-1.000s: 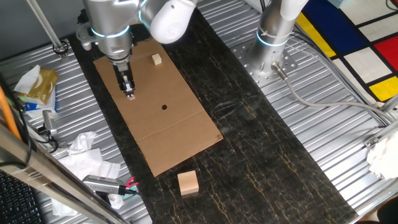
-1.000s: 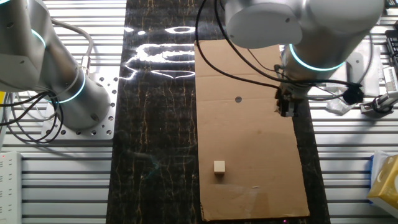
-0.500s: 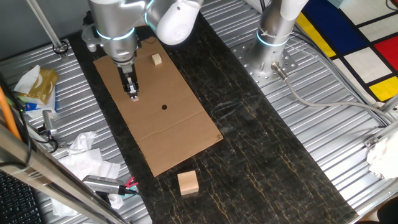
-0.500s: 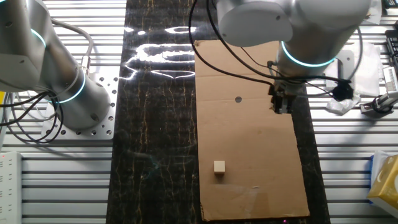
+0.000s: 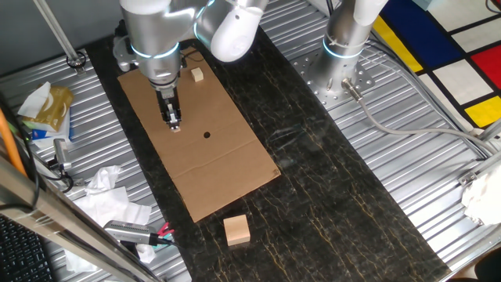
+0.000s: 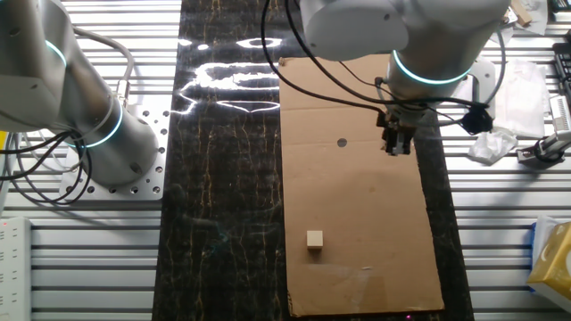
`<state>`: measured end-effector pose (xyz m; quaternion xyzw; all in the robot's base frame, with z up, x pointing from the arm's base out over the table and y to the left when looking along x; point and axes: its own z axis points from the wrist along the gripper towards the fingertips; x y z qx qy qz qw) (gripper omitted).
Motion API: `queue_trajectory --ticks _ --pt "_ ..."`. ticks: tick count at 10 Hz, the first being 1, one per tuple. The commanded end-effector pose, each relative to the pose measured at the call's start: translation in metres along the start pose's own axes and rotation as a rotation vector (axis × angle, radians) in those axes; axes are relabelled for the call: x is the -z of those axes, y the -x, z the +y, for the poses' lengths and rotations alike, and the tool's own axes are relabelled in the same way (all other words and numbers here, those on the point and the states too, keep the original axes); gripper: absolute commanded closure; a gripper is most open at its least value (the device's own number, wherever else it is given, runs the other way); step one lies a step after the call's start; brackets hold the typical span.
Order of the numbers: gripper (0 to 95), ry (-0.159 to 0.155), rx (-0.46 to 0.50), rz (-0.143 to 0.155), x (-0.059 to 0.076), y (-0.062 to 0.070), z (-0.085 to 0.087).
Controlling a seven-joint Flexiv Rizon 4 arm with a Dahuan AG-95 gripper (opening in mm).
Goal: Grab the block and place it at the designated location
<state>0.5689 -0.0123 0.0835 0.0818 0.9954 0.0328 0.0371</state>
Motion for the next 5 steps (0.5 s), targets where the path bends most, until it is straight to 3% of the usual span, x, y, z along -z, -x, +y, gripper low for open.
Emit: queue_trajectory --ticks 1,5 --pt "95.0 -0.001 -0.005 -0.002 -0.0009 -0.0023 -0.0002" --pt "95.0 0.0 -0.023 0.002 -0.0056 -0.0065 0.0023"
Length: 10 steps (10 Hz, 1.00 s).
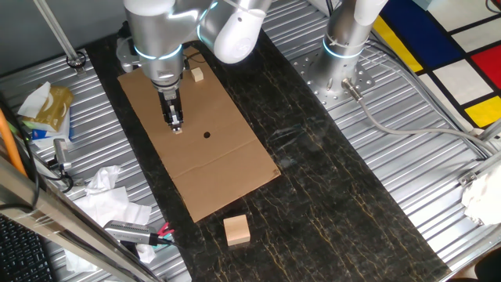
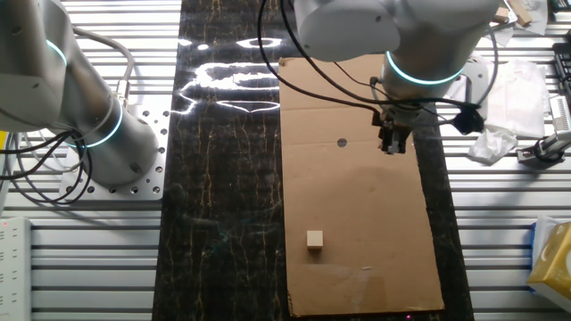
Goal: Grab the block and place it at the designated location
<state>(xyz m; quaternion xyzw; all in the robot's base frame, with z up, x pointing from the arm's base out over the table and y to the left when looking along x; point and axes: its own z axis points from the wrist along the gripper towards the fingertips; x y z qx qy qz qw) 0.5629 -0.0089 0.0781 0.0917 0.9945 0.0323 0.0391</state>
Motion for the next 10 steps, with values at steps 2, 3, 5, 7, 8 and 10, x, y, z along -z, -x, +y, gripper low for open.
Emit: queue_trajectory --ticks 2,3,5,7,8,10 --pt "95.0 -0.001 -0.013 0.024 -0.0008 0.0002 0.0009" --pt "95.0 -0.002 -0.025 0.048 -0.0014 -0.0001 0.0017" --pt "95.0 -0.006 -0.034 0.073 -0.002 -0.0005 0.0023" --pt "95.0 -0.005 -0.045 0.097 -0.003 -0.0013 0.0027" --pt "95.0 -0.003 -0.052 0.11 -0.0034 -0.0016 0.0028" --pt "95.0 0.019 -0.073 0.123 -0.0059 -0.0039 0.0029"
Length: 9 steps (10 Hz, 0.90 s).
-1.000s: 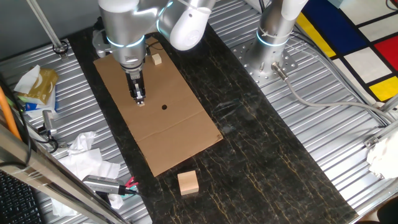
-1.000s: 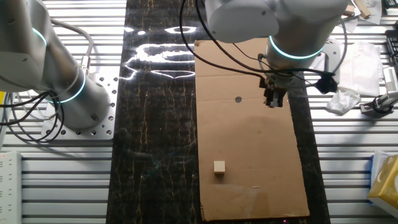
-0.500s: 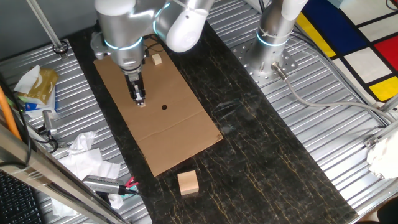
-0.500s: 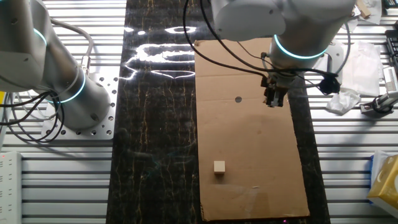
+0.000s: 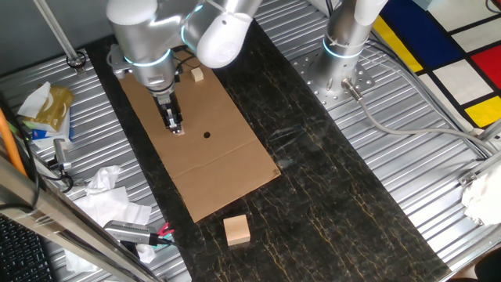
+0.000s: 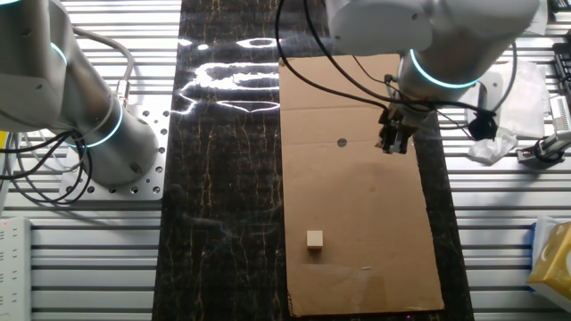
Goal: Grab the block and place it at the designated location
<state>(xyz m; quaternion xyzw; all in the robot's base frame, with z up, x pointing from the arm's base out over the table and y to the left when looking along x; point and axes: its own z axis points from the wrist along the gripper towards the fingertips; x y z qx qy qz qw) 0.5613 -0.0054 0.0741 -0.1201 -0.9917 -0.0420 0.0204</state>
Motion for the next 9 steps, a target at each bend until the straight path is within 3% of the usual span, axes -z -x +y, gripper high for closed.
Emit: queue_trajectory --ticks 1,9 --pt "95.0 0.02 -0.014 0.006 -0.004 -0.003 0.0" --pt "95.0 0.023 -0.014 0.011 -0.018 -0.014 0.008"
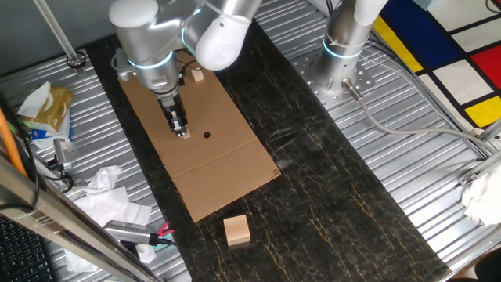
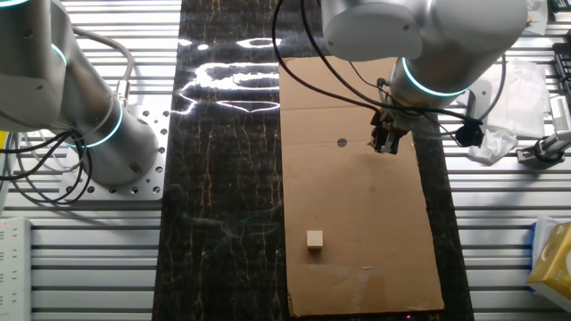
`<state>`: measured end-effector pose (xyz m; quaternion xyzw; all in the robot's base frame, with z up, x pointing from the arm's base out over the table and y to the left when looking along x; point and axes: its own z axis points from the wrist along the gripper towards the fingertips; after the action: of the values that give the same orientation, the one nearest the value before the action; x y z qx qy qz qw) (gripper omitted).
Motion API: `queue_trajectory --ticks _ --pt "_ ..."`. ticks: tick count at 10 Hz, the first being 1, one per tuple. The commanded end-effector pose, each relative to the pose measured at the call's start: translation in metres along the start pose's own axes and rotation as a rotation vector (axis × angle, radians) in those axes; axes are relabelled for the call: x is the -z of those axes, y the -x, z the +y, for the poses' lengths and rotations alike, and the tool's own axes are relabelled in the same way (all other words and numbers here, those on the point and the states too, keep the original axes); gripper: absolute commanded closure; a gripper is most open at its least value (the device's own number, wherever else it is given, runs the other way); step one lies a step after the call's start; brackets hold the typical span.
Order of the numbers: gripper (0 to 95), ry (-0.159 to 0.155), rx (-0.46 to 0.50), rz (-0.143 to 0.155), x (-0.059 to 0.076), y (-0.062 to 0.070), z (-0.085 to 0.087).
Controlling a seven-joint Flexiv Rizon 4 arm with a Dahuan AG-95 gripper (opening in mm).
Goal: Grab the block and place it at the designated location
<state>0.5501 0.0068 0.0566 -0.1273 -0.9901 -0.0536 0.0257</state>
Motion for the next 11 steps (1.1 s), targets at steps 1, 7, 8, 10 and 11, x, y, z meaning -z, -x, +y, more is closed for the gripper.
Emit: queue_trajectory --ticks 1,7,8,10,11 --pt "95.0 0.005 0.001 0.0 -0.0002 -0.0016 0.0016" --pt "95.0 0.022 0.002 0.008 -0.002 -0.005 0.0053" --pt "95.0 0.026 0.002 0.012 -0.0018 -0.0061 0.006" --pt "95.0 0.03 0.002 0.019 -0.0011 -0.0072 0.0068" --pt "95.0 0.033 0.002 0.02 -0.0013 -0.008 0.0073"
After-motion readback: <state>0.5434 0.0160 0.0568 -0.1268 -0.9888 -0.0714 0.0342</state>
